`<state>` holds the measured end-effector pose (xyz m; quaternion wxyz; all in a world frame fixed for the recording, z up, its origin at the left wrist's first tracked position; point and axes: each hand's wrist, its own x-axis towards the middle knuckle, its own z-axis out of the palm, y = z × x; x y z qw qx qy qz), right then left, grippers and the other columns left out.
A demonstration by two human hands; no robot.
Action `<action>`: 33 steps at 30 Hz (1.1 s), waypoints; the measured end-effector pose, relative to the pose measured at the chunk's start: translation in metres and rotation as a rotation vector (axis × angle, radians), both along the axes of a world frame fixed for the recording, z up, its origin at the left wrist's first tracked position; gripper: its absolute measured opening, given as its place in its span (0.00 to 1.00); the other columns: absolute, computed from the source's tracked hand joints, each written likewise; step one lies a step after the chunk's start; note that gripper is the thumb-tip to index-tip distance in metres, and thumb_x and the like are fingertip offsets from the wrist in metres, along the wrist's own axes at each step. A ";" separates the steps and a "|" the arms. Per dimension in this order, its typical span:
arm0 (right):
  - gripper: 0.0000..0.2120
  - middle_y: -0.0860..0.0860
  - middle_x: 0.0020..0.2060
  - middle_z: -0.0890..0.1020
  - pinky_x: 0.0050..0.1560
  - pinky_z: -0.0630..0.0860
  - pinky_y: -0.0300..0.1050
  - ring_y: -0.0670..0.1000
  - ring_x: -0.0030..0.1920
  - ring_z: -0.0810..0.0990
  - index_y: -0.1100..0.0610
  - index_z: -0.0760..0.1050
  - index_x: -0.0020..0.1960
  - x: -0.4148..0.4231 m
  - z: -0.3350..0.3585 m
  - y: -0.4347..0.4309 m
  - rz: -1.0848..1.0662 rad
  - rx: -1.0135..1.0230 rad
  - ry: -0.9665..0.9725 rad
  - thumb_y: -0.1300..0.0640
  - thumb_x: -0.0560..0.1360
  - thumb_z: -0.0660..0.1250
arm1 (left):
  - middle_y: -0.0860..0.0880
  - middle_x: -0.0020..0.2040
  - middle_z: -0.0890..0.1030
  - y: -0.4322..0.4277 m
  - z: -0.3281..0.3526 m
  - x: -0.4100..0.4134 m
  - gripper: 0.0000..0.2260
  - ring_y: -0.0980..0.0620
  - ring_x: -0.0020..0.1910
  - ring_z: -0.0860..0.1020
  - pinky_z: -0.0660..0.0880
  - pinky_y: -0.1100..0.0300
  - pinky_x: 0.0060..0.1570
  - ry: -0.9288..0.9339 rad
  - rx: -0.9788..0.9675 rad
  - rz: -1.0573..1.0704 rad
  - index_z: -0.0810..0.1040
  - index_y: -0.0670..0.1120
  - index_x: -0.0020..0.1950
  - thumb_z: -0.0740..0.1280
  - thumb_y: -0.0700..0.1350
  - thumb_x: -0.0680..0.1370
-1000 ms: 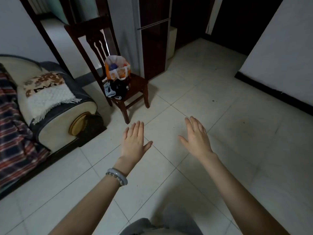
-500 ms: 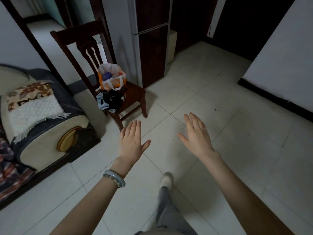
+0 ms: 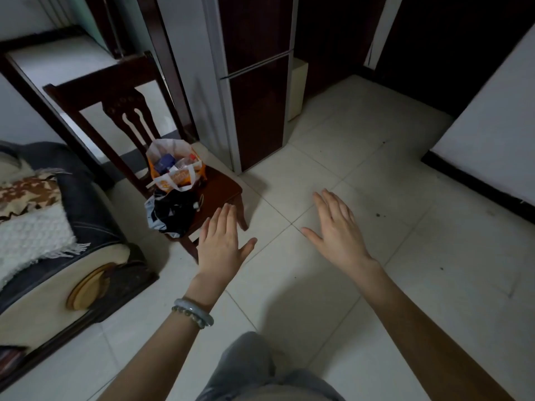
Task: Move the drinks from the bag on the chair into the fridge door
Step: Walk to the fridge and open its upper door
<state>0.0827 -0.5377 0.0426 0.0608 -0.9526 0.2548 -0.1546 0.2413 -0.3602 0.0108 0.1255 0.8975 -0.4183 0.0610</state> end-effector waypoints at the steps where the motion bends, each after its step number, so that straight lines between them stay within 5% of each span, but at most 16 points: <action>1: 0.34 0.65 0.67 0.68 0.66 0.64 0.57 0.64 0.67 0.67 0.66 0.63 0.70 0.010 -0.001 -0.011 0.007 0.003 -0.002 0.50 0.71 0.71 | 0.40 0.71 0.67 -0.011 -0.001 0.010 0.35 0.42 0.70 0.64 0.60 0.46 0.68 0.002 0.013 0.008 0.63 0.39 0.72 0.66 0.59 0.73; 13: 0.34 0.63 0.69 0.66 0.68 0.61 0.58 0.62 0.69 0.63 0.64 0.61 0.71 0.176 -0.012 -0.171 0.002 0.044 -0.039 0.49 0.73 0.68 | 0.40 0.70 0.68 -0.175 0.000 0.169 0.35 0.41 0.70 0.65 0.58 0.46 0.69 0.035 -0.006 0.044 0.63 0.39 0.72 0.67 0.59 0.73; 21: 0.35 0.65 0.64 0.72 0.63 0.69 0.61 0.64 0.65 0.70 0.67 0.65 0.68 0.295 -0.002 -0.270 -0.013 0.033 -0.053 0.49 0.70 0.73 | 0.41 0.72 0.66 -0.280 0.004 0.287 0.36 0.43 0.70 0.65 0.58 0.48 0.68 -0.021 0.055 0.004 0.61 0.41 0.73 0.61 0.63 0.74; 27: 0.36 0.65 0.64 0.73 0.64 0.67 0.56 0.63 0.64 0.71 0.66 0.66 0.68 0.352 -0.002 -0.330 -0.005 0.011 -0.025 0.48 0.68 0.73 | 0.44 0.76 0.58 -0.338 -0.001 0.343 0.37 0.46 0.74 0.56 0.49 0.51 0.71 0.032 0.078 0.026 0.52 0.43 0.76 0.57 0.64 0.75; 33: 0.37 0.64 0.66 0.71 0.65 0.66 0.55 0.62 0.66 0.69 0.64 0.64 0.70 0.419 -0.009 -0.400 0.082 0.016 0.000 0.46 0.70 0.71 | 0.41 0.72 0.66 -0.402 -0.004 0.398 0.36 0.43 0.71 0.63 0.59 0.47 0.69 0.019 0.043 0.105 0.59 0.41 0.73 0.63 0.61 0.74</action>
